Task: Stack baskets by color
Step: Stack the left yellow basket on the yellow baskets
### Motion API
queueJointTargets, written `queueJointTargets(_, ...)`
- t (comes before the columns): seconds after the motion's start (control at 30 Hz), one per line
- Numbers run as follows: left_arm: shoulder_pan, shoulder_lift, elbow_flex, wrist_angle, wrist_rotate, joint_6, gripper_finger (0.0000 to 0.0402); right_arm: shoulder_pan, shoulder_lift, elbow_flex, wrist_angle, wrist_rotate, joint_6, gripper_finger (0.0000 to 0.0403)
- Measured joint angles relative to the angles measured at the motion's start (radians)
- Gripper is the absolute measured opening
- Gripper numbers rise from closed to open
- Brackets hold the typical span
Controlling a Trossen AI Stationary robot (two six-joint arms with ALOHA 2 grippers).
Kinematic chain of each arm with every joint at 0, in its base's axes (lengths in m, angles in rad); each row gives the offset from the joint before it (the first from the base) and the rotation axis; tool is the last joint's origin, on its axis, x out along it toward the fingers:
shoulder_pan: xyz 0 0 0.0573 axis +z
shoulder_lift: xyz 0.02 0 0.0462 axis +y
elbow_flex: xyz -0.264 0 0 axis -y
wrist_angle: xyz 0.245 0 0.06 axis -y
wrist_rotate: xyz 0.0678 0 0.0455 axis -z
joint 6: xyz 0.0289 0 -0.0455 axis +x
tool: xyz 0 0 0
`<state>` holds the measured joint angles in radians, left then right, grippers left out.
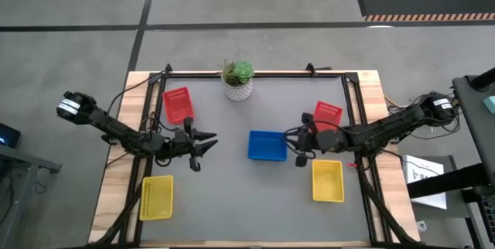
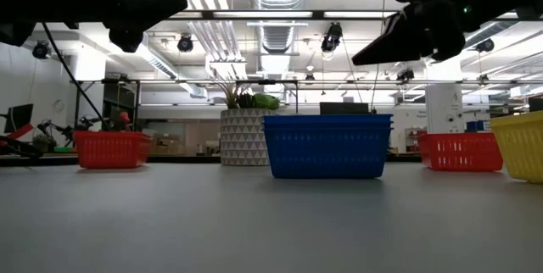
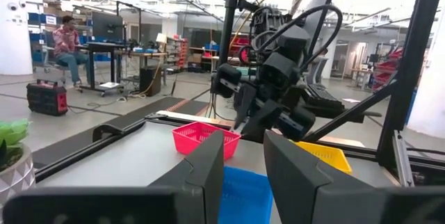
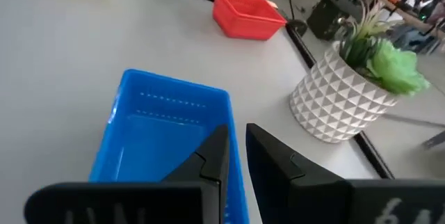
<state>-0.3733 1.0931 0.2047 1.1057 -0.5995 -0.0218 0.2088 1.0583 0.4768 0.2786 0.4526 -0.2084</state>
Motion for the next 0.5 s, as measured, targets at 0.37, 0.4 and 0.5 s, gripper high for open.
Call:
queueJointTargets(0.37, -0.001, 0.0, 0.015, -0.05, 0.003, -0.237, 0.0088, -0.067, -0.03, -0.003, 0.118, -0.111, -0.148, 0.0043)
queueJointTargets(0.4, -0.001, 0.0, 0.019, -0.066, 0.003, -0.265, 0.0088, -0.074, -0.03, -0.003, 0.125, -0.114, -0.157, 0.0043)
queueJointTargets(0.5, -0.002, 0.0, 0.032, -0.13, 0.003, -0.352, 0.0088, -0.093, -0.028, -0.003, 0.138, -0.12, -0.181, 0.0043)
